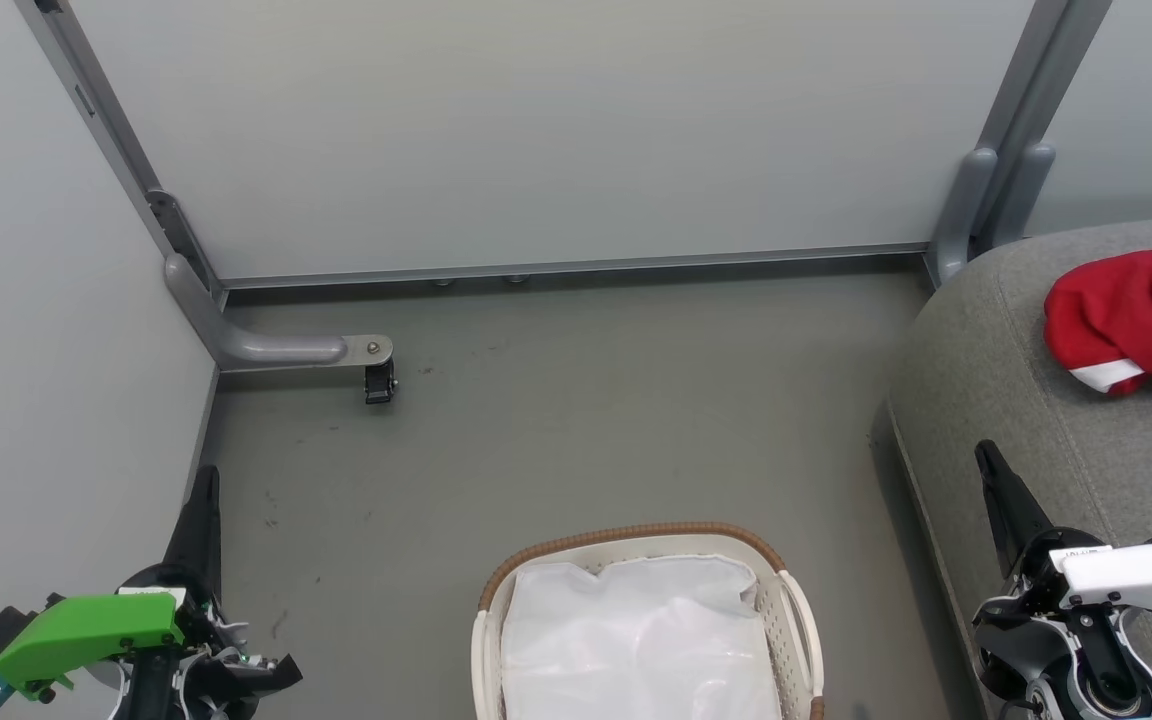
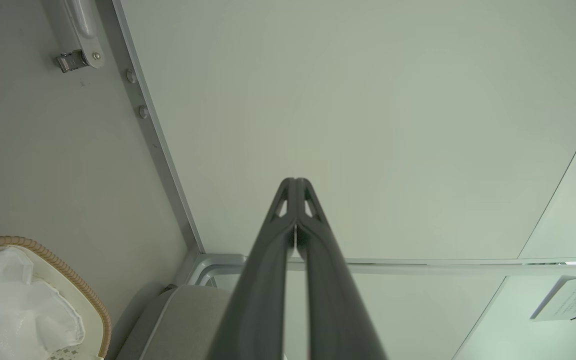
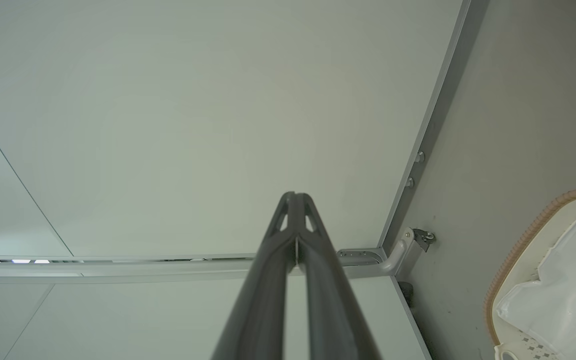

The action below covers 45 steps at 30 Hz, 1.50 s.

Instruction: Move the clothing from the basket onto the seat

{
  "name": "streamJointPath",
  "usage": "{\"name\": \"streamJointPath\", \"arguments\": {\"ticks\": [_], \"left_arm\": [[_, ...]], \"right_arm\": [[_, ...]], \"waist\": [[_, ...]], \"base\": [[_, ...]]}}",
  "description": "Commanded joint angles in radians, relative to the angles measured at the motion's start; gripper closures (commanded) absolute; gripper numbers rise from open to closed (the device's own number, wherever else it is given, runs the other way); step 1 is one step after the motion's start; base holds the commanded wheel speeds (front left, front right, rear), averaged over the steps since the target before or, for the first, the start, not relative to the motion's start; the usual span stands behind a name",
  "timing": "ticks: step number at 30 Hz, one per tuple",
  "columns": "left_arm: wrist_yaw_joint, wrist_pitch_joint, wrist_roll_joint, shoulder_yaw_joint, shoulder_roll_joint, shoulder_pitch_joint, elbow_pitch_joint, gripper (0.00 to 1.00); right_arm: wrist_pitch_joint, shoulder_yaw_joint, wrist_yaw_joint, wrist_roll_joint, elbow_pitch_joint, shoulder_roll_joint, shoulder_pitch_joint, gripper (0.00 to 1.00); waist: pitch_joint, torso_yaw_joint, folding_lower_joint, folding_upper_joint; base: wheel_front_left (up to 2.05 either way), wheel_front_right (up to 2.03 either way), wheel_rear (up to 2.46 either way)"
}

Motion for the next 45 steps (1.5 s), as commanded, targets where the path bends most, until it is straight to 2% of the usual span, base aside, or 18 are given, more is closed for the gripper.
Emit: {"name": "streamJointPath", "arguments": {"ticks": [1,45], "left_arm": [[-0.003,0.003,-0.003,0.002,0.007,-0.011,-0.001,1.00],[-0.003,0.003,-0.003,0.002,0.007,-0.011,-0.001,1.00]], "right_arm": [[0.002,-0.002,-0.001,0.003,-0.004,-0.006,0.011,1.00],[0.002,-0.002,-0.001,0.003,-0.004,-0.006,0.011,1.00]], "waist": [[0.000,0.000,0.0000,0.0045],[0.000,0.000,0.0000,0.0045]], "base": [[0.00,0.00,0.00],[0.00,0.00,0.00]]}}
